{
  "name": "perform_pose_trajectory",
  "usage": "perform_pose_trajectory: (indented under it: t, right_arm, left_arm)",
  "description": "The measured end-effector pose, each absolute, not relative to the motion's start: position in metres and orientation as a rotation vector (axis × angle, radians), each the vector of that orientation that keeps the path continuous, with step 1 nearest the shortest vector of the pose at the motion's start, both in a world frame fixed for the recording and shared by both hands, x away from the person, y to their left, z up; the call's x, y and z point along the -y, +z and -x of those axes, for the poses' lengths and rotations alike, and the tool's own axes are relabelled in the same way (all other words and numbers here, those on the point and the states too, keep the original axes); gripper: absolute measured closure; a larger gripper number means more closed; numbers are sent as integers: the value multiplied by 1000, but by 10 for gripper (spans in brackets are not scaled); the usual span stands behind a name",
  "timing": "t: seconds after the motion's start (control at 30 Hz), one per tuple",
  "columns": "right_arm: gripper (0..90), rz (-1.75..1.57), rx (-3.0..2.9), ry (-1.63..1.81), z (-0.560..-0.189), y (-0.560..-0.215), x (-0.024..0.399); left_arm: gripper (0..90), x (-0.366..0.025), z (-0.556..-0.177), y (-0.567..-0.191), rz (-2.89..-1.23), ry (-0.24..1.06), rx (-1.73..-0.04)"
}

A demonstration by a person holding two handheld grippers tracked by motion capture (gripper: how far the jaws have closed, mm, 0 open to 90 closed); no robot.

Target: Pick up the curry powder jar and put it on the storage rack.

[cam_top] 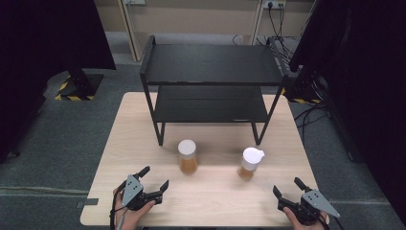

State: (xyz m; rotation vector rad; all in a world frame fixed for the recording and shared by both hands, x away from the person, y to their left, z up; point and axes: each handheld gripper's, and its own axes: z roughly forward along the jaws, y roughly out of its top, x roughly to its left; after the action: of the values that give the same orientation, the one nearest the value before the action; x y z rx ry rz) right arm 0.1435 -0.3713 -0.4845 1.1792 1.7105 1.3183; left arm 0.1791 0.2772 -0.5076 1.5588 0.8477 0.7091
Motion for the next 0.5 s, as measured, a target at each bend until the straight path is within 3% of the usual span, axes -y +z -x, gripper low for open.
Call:
perform_pose_trajectory:
  t: [0.5]
  right_arm:
    - [101,-1187,-1707,1321,-143,-485,372]
  left_arm:
    - [117,-246,-227,-487,-1565,643,-751]
